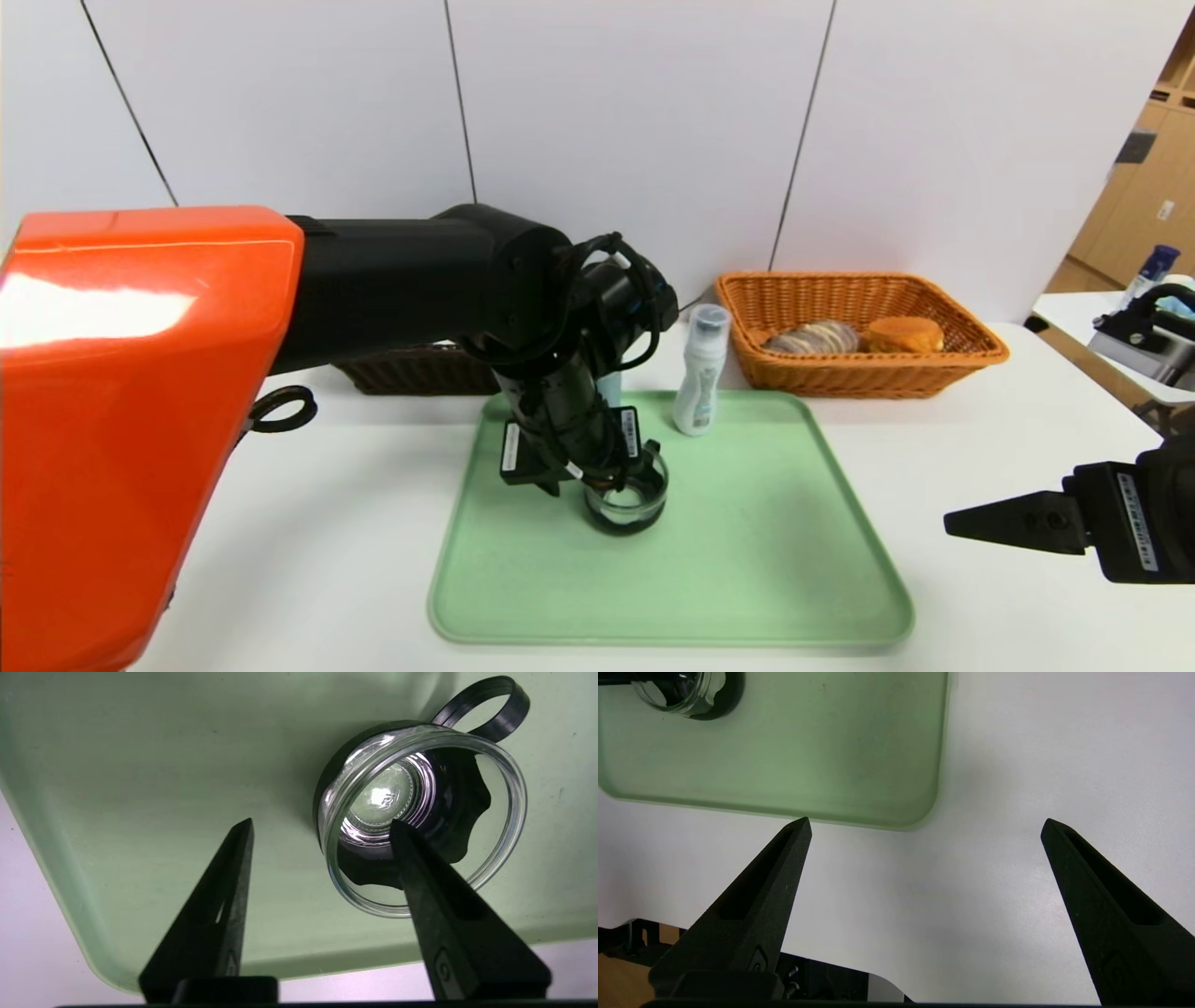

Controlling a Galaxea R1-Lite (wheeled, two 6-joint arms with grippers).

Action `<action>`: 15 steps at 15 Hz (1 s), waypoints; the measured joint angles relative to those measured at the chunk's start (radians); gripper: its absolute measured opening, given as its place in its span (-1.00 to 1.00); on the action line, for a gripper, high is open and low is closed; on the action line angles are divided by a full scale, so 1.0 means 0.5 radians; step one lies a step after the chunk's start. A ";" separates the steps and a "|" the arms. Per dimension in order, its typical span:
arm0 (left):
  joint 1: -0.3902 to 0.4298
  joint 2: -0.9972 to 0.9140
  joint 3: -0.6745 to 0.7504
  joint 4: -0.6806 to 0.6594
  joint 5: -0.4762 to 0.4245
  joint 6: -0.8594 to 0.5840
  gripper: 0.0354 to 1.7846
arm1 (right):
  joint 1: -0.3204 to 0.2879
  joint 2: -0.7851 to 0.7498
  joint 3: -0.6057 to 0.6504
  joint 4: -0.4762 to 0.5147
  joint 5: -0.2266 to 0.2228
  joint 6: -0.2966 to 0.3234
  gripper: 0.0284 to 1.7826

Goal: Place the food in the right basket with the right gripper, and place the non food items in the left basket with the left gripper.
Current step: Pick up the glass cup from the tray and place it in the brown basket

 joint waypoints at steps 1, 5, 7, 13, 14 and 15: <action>0.001 0.005 0.000 -0.001 -0.024 0.000 -0.09 | 0.000 0.000 0.000 -0.001 0.003 -0.002 0.91; 0.017 0.034 -0.001 -0.013 -0.064 -0.003 -0.94 | 0.002 -0.008 -0.003 -0.003 0.011 0.000 0.91; 0.019 0.037 0.000 -0.014 -0.082 -0.003 -0.94 | 0.002 -0.012 -0.004 -0.003 0.024 0.000 0.91; 0.017 -0.117 0.003 0.004 -0.269 0.059 -0.94 | 0.032 -0.009 0.005 -0.002 0.026 0.000 0.91; 0.016 -0.173 0.003 0.007 -0.391 0.086 -0.94 | 0.037 -0.005 0.007 -0.002 0.026 0.001 0.91; 0.016 -0.240 0.003 0.008 -0.538 0.099 -0.94 | 0.040 -0.001 0.008 -0.002 0.034 0.000 0.91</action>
